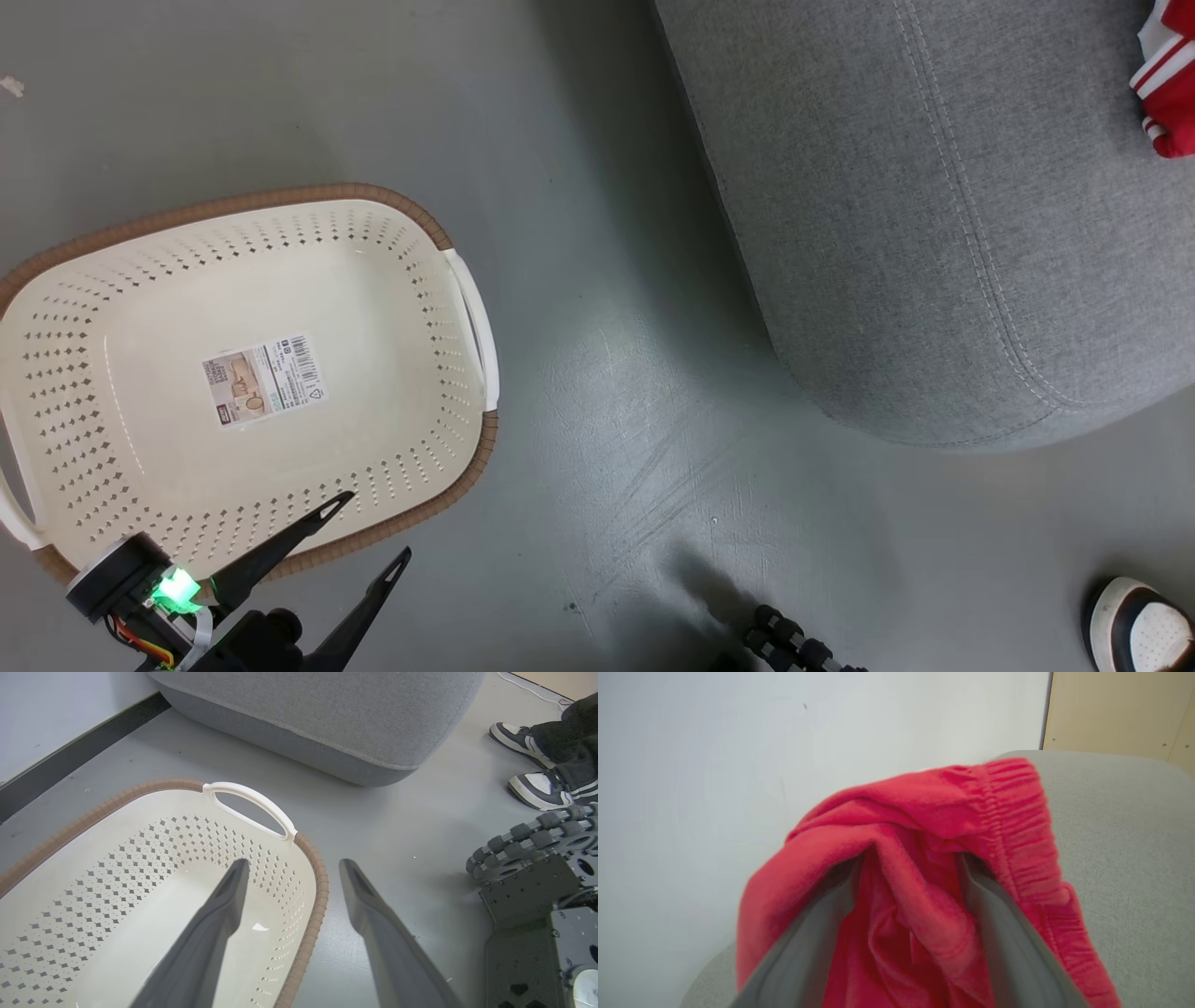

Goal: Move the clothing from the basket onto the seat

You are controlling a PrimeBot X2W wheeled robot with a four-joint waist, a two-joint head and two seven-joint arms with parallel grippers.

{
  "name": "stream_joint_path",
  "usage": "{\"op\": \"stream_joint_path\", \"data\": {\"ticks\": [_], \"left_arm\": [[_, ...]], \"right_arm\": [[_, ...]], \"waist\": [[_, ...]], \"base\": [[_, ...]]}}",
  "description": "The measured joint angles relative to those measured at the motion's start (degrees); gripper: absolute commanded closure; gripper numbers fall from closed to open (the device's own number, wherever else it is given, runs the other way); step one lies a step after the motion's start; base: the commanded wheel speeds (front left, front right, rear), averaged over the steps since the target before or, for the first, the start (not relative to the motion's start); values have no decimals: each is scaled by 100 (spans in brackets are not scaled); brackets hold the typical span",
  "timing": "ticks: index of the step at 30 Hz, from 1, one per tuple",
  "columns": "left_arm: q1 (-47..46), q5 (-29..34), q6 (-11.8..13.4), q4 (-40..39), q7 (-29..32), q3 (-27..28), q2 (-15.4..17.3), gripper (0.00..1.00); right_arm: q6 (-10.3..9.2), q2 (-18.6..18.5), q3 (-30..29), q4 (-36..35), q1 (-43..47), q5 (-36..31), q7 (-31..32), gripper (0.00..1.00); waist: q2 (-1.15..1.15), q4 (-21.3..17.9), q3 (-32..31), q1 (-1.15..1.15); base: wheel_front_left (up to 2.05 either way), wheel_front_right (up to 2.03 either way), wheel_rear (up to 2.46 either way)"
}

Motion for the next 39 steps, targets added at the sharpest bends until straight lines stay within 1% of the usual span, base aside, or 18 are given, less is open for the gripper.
{"op": "stream_joint_path", "data": {"ticks": [4, 6, 8, 9, 10, 12, 16, 19, 28, 34, 39], "left_arm": [[-7, 0, 0, 10, 0, -2, -2, 0], [-19, 0, 0, 18, 0, -3, -3, 0], [-63, 0, 0, 33, 0, -1, -9, 0], [-94, 0, 0, 47, 0, -1, -14, 0], [-94, 0, 0, 51, 0, -2, -18, 0], [-94, 0, 0, 64, 0, -14, -21, 0], [-110, 0, 0, 69, 0, -74, -40, 0], [-158, 0, 0, 98, 0, -77, -43, 0], [-280, 0, 0, 121, 0, -104, -69, 0], [-524, 0, 0, 116, 0, -124, -224, 0], [-648, 0, 0, 138, 0, -136, -335, 0]], "right_arm": [[0, -21, -380, -286, -162, -37, -197, 0], [-1, -51, -439, -353, -215, -87, -198, 0], [-1, -21, -492, -168, -195, -257, -163, 0], [-1, 103, -515, 166, -130, -495, 155, 0], [0, 192, -545, 221, -68, -556, 192, 0], [2, 259, -573, 223, -2, -750, 202, 0], [1, 204, -664, 191, -7, -904, 234, 0], [1, 232, -651, 146, -57, -1028, 160, 0], [1, 331, -480, -40, -324, -1055, -163, 0], [1, 356, -85, -214, -565, -1049, -268, 0], [1, 370, 363, -344, -665, -1045, -302, 0]], "waist": [[0, 5, 8, 0], [0, 11, 10, 0], [0, 16, 10, 0], [0, 20, 6, 0], [0, 21, 5, 0], [0, 19, 3, 0], [0, 18, -11, 0], [0, 19, -28, 0], [0, 18, -98, 0], [0, 16, -210, 0], [0, 26, -321, 0]], "base": [[0, 0, 0], [0, 0, 0], [0, 0, 0], [0, 0, 0], [0, 0, 0], [0, 0, 0], [0, 0, 0], [0, 0, 0], [0, 0, 0], [0, 0, 0], [0, 0, 0]]}}
